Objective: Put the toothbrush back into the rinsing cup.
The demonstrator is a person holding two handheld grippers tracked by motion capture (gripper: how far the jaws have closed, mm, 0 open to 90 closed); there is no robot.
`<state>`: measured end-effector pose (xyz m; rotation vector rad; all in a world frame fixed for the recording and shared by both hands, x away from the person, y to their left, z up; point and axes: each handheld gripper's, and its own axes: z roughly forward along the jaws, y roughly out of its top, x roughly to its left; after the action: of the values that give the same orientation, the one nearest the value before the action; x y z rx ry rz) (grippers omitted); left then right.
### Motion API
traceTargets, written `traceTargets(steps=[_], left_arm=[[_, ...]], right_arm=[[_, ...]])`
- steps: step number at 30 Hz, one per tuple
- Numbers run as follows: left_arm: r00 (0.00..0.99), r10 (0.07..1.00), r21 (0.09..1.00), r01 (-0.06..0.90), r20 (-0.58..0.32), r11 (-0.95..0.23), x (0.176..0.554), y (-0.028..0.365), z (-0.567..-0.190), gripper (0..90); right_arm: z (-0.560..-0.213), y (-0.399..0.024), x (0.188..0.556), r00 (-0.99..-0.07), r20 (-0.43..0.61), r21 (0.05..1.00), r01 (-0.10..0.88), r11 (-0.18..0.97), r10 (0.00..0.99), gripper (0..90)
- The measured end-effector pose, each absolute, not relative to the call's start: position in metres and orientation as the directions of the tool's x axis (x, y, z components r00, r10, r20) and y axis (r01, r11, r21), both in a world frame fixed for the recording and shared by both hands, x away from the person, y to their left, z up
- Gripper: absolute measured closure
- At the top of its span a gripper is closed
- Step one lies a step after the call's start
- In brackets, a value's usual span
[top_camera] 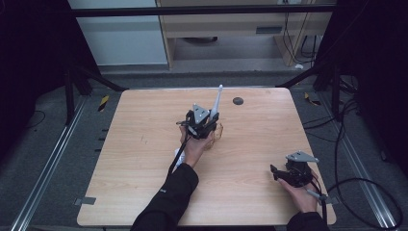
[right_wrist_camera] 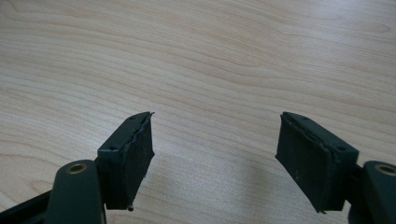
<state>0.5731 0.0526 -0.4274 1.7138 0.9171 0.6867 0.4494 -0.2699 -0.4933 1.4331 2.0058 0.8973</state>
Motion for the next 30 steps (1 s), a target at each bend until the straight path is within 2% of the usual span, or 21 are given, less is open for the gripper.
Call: traceTargets(steps=[20,23,30], left_arm=[[0.572,0.82,0.928,0.303,0.003,-0.215,0.5709,0.0577,-0.4354,65.7],[0.575,0.818,0.927,0.304,0.004,-0.219,0.5703,0.0582,-0.4343,61.3],[0.584,0.812,0.923,0.306,0.01,-0.232,0.5671,0.0621,-0.432,57.2]], right_arm=[[-0.4935,-0.2692,0.4496,-0.314,-0.037,0.759,0.609,0.231,0.949,26.6],[-0.4932,-0.2686,0.4493,-0.314,-0.031,0.757,0.613,0.228,0.949,26.5],[-0.4935,-0.2677,0.4495,-0.313,-0.031,0.758,0.612,0.226,0.949,26.3]])
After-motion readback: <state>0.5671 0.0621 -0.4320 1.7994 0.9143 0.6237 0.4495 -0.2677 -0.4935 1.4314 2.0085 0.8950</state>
